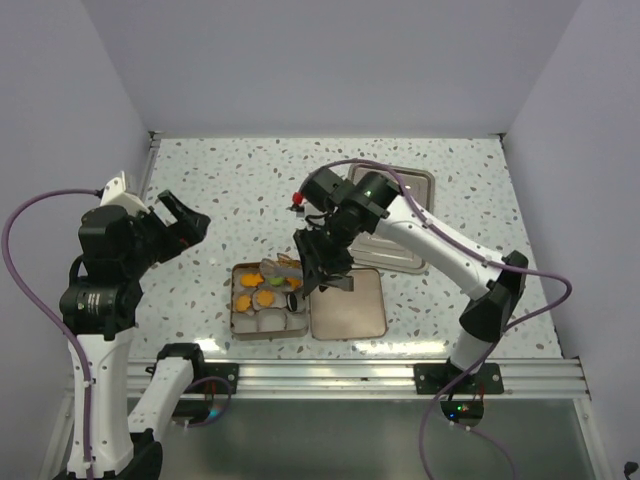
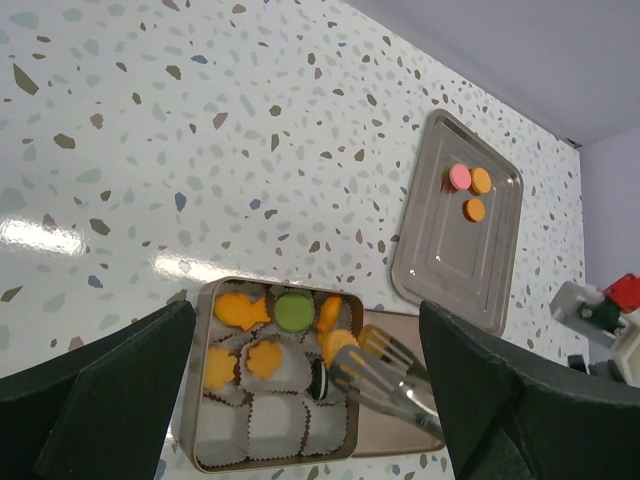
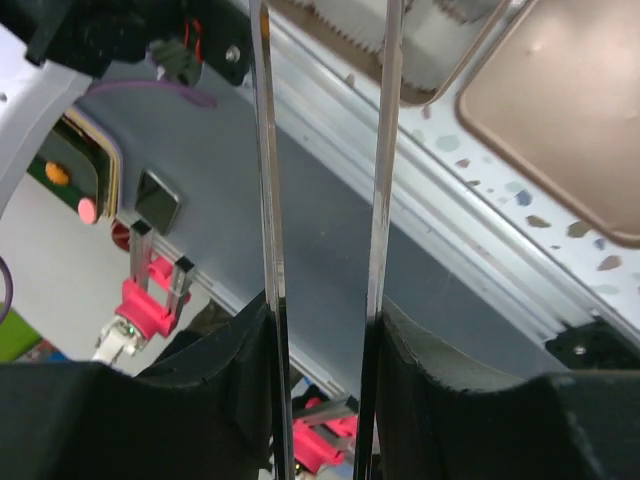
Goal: Pack the cookies
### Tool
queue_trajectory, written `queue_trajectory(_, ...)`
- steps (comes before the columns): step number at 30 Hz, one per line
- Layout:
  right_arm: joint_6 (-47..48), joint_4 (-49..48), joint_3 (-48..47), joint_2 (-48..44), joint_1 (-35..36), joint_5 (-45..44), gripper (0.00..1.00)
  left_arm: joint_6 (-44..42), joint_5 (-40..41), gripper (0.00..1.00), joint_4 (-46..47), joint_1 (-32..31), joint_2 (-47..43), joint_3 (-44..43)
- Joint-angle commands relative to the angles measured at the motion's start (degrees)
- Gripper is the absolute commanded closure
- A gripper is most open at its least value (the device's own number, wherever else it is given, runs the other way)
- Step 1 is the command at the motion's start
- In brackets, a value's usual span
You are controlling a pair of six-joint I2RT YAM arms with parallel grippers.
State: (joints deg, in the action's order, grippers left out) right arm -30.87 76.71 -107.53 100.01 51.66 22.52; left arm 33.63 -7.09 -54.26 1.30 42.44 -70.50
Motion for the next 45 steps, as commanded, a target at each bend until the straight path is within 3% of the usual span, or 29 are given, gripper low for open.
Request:
queue_trajectory(1,-4.19,-0.59,1.53,-0.70,3.79,6.57,0.69,0.74,-0.82,0.00,2.93,-0.33,0.10,0.10)
queue_trajectory(6,-5.95,-2.61,3.54,1.68,11.34,7.88,0.69,1.00,-0.64,0.00,2.58,-0.33,-0.34,0.01)
queue_trajectory(12,-8.24,-7.09,5.22,4.32,15.04,9.29,0.69,1.00,0.50,0.00,0.91,-0.33,-1.74,0.10)
queue_trajectory(29,-9.64,-9.56,-2.25,13.11,15.31,10.79,0.69,0.30,1.29,0.00,-0.58,-0.33,-1.74,-1.66)
queue_trajectory(36,-9.56,-8.15,-3.13,13.37,15.23,10.17,0.58,-0.23,1.56,0.00,-1.02,-0.33,-1.74,-2.10)
queue_trajectory(45,-9.47,-5.61,-6.82,13.46,14.00,8.24,0.54,-0.58,1.64,0.00,-1.73,-0.33,-2.01,-2.71)
